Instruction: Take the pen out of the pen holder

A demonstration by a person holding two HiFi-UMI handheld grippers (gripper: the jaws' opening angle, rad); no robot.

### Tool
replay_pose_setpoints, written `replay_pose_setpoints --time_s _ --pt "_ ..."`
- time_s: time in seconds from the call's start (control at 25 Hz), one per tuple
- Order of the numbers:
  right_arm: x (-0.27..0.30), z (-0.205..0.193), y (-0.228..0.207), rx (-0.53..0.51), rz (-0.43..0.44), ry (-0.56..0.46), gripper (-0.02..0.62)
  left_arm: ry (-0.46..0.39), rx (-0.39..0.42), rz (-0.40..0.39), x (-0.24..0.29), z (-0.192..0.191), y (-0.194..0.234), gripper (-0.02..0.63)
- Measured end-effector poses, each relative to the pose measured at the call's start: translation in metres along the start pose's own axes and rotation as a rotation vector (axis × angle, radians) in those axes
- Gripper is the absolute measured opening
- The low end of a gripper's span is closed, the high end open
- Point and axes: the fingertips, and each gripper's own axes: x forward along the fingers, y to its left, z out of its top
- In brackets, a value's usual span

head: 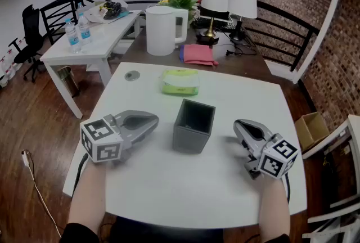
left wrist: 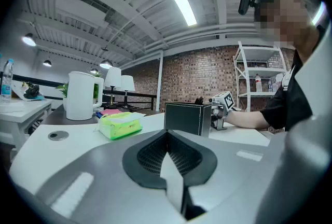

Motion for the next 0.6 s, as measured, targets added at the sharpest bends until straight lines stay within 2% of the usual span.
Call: replay_pose_setpoints --time_s 0.12,0.24,0.4,0.6 --pt "-0.013 0.041 0.021 0.054 0.053 -0.110 0.020 0.008 -0.005 0.001 -0.003 -0.002 -0.001 0.002" --pt "-0.012 0.074 0.049 -0.012 0.110 -0.135 0.058 0.014 -0.004 0.001 -0.005 -0.002 -0.001 0.002" --pt "0.007 0.096 0.087 -0.109 0.217 -0.080 0.157 0.014 -0.004 0.001 -0.004 -0.003 0.000 0.002" --pt "0.036 0.093 0.140 -0.276 0.325 0.048 0.176 0.017 -0.005 0.003 -0.003 -0.003 -0.003 0.002"
